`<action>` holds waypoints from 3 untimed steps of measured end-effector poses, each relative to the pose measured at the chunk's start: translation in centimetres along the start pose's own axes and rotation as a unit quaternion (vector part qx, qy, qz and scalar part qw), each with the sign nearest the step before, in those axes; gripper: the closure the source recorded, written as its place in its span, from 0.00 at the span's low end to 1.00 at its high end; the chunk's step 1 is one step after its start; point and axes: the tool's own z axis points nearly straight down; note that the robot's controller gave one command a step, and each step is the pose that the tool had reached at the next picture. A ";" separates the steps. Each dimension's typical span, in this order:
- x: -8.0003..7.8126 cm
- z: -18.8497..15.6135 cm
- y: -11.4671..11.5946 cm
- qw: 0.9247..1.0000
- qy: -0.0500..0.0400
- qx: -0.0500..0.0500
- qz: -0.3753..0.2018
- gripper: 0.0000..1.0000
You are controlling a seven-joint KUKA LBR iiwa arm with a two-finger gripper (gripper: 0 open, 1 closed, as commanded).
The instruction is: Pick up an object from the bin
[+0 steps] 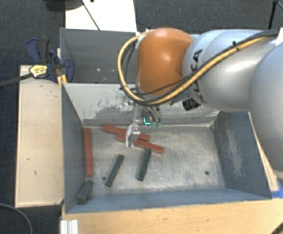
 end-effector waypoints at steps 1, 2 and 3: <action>-0.2 -0.5 -0.1 1.000 -0.004 -0.001 0.002 0.00; 0.6 5.2 -2.0 1.000 -0.007 -0.001 0.020 0.00; 0.3 9.5 -0.3 0.997 -0.020 -0.003 -0.068 1.00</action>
Offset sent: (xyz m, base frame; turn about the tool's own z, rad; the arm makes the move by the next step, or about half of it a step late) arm -0.0133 -0.0351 -0.0929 0.0737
